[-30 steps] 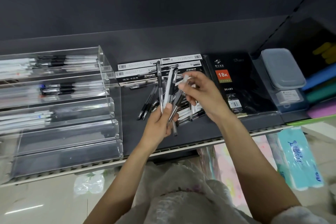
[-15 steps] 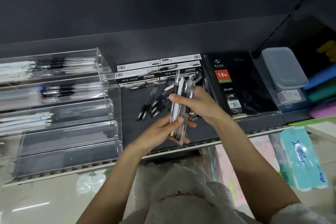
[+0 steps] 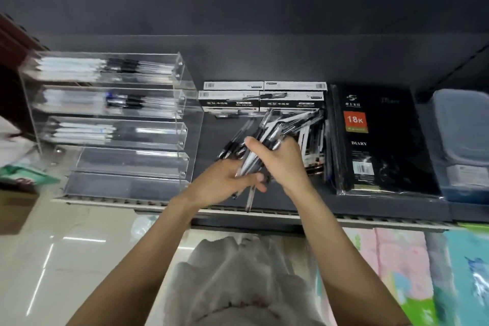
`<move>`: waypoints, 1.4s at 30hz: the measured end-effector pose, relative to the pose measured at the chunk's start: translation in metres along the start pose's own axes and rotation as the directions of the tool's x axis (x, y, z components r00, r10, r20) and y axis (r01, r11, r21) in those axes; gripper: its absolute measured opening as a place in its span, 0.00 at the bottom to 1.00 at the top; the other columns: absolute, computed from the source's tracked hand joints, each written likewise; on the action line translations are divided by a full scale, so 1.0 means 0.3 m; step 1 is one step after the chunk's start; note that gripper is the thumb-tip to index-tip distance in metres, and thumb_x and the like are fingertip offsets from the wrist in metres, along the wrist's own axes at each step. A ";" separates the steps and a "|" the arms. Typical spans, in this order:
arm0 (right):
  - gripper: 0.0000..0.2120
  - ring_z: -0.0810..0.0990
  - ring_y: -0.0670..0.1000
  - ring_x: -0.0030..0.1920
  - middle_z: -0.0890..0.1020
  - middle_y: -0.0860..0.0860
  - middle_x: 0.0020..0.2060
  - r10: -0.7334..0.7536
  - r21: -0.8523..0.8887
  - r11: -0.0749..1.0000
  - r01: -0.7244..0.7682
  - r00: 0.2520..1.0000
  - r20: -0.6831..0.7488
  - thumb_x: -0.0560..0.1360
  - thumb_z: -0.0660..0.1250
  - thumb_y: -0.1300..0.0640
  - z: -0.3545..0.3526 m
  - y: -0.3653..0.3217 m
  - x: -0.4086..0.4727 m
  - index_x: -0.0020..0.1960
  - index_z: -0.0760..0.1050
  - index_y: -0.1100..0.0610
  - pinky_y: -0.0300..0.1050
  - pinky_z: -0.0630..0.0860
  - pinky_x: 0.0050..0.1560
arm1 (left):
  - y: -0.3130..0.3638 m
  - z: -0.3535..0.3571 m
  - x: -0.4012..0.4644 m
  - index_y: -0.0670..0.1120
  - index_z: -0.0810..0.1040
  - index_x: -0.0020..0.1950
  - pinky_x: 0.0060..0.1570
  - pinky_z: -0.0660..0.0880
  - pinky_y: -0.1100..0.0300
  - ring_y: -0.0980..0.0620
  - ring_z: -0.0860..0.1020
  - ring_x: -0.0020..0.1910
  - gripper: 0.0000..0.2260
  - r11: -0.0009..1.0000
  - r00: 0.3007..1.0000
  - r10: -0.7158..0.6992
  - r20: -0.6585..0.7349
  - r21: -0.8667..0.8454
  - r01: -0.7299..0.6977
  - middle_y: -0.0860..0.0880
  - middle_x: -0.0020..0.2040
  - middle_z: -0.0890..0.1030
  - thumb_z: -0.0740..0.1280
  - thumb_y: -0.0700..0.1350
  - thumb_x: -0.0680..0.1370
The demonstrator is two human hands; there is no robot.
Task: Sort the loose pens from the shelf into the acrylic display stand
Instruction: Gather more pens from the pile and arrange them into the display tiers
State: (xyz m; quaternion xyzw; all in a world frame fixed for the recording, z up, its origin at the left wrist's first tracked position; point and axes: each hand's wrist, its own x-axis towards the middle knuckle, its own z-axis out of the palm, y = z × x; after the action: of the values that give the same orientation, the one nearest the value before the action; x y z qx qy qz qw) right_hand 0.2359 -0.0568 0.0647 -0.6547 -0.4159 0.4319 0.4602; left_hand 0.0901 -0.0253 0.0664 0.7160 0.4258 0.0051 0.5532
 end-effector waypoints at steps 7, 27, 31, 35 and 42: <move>0.13 0.77 0.48 0.29 0.82 0.58 0.39 0.005 0.168 0.985 -0.048 0.969 0.245 0.70 0.74 0.52 0.068 -0.048 0.013 0.48 0.77 0.60 0.41 0.71 0.28 | -0.023 0.025 -0.110 0.42 0.81 0.49 0.40 0.78 0.64 0.53 0.83 0.36 0.09 0.749 0.968 -0.167 -0.189 -0.663 0.000 0.50 0.37 0.84 0.61 0.42 0.80; 0.07 0.77 0.44 0.36 0.79 0.48 0.32 -0.044 0.000 0.999 0.046 0.963 0.265 0.73 0.70 0.52 0.662 -0.210 0.030 0.43 0.77 0.55 0.38 0.72 0.43 | -0.381 -0.412 -0.360 0.43 0.80 0.50 0.32 0.74 0.64 0.55 0.76 0.28 0.12 0.614 0.959 -0.094 -0.269 -0.773 -0.157 0.50 0.37 0.82 0.63 0.48 0.74; 0.07 0.77 0.46 0.34 0.79 0.45 0.30 0.002 -0.029 1.000 0.004 0.981 0.194 0.73 0.69 0.51 0.880 -0.254 0.025 0.47 0.79 0.54 0.40 0.74 0.42 | -0.484 -0.565 -0.426 0.43 0.78 0.47 0.33 0.75 0.64 0.56 0.76 0.28 0.09 0.578 0.955 -0.057 -0.289 -0.790 -0.205 0.52 0.35 0.82 0.60 0.46 0.78; 0.04 0.81 0.49 0.41 0.83 0.48 0.38 -0.025 -0.040 0.999 0.025 1.000 -0.015 0.75 0.68 0.51 1.047 -0.274 0.013 0.45 0.77 0.52 0.50 0.78 0.47 | -0.578 -0.666 -0.463 0.42 0.79 0.55 0.36 0.78 0.63 0.53 0.82 0.35 0.11 0.563 0.960 -0.068 -0.271 -0.805 -0.188 0.50 0.38 0.84 0.59 0.44 0.80; 0.11 0.69 0.44 0.30 0.70 0.45 0.30 -0.090 0.021 0.995 0.097 0.973 -0.210 0.81 0.55 0.52 0.975 -0.310 0.048 0.56 0.75 0.49 0.36 0.69 0.33 | -0.697 -0.725 -0.481 0.45 0.79 0.56 0.33 0.74 0.64 0.57 0.75 0.30 0.14 0.381 0.967 -0.099 -0.237 -0.906 -0.183 0.51 0.39 0.79 0.62 0.49 0.75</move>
State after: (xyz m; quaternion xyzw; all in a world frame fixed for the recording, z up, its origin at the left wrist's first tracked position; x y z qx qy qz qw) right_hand -0.0511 0.0494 0.0920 -0.6690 -0.3887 0.3451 0.5313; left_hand -0.2322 0.0625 0.0512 0.2907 0.3987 0.3458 0.7981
